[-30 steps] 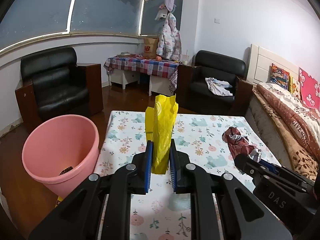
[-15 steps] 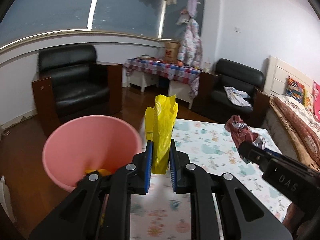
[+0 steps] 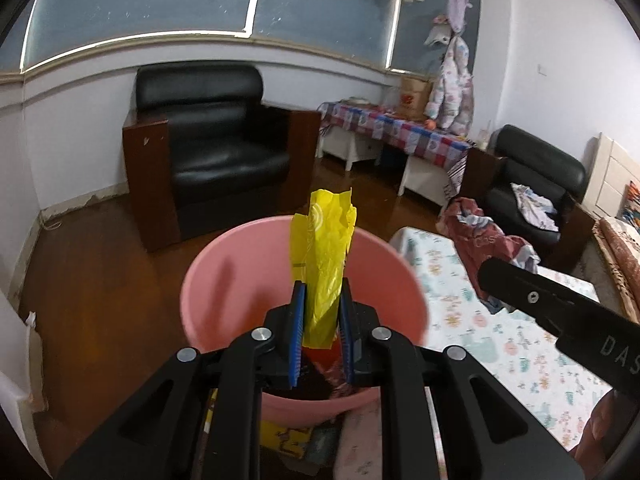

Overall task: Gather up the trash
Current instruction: 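Open both tools to drop the bag and wrapper into the bucket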

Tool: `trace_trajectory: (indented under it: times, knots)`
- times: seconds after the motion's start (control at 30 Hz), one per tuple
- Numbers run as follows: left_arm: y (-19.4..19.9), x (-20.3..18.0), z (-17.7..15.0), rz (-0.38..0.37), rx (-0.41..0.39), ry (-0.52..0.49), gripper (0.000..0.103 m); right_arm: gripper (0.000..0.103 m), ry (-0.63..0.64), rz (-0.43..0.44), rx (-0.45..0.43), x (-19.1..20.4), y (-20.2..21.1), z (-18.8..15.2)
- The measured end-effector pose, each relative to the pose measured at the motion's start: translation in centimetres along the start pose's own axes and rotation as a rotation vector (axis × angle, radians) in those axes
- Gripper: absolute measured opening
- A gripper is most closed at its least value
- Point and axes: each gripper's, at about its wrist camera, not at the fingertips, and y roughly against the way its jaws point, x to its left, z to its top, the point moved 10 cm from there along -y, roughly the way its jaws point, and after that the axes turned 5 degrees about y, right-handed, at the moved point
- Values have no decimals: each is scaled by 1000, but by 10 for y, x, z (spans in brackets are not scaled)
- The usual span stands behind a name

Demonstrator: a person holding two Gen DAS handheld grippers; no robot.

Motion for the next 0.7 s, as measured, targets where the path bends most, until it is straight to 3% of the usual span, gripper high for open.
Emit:
trace_trajectory:
  times: [0.23,0.6,0.7]
  knots:
    - [-23,22,-7,33,54,23,15,23,-9,43,108,20,-55,-13]
    - [-42,41,-11,79,93,28,19,26,-1,32,175,16,-89,-27]
    - [-45,43,-11,74,98,32,32,27,5,29,184,17,-92,-28]
